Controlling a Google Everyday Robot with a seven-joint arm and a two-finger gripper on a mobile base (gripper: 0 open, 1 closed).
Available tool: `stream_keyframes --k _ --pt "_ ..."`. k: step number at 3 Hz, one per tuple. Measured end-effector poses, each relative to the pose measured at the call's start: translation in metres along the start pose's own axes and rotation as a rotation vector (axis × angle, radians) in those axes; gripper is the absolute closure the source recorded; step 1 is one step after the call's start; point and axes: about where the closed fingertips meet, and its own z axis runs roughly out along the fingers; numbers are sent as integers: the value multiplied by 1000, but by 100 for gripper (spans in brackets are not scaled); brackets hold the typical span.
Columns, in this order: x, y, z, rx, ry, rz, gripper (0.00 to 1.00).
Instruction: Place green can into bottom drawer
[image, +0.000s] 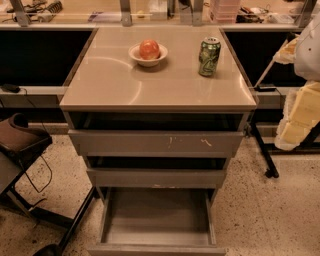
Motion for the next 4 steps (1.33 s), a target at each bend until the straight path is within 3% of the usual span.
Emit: stream_keyframes --k 1,2,3,4 --pt "0 0 0 0 0 0 0" --pt "-5 -15 -1 1 -13 -12 0" --pt "-20 -55 14 -40 -61 -45 0" --pt "-35 -102 49 -106 -176 -83 0"
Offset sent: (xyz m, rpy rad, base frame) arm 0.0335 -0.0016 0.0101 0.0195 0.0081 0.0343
